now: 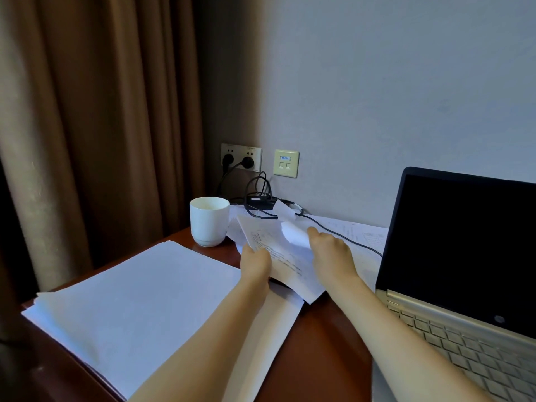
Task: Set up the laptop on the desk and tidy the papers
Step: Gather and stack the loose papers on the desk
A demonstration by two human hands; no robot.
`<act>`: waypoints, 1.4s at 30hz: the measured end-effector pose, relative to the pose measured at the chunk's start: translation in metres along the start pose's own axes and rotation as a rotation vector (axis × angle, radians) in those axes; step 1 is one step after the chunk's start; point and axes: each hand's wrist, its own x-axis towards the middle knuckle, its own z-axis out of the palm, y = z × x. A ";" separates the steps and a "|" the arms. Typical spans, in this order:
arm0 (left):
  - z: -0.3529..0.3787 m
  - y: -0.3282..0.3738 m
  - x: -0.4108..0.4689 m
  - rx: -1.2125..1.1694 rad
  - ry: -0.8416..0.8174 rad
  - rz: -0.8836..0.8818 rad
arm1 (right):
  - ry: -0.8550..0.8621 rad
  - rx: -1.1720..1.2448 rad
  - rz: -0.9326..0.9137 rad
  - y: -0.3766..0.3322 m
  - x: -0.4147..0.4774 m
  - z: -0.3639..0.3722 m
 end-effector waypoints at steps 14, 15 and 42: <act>-0.006 0.004 0.002 0.015 0.074 -0.028 | -0.271 0.144 0.096 -0.020 -0.010 -0.013; -0.007 0.005 0.002 0.007 0.047 -0.046 | -0.235 0.196 0.098 -0.020 -0.012 -0.015; -0.048 0.053 -0.068 -0.009 -0.049 0.057 | -0.017 1.376 0.835 -0.023 -0.037 0.000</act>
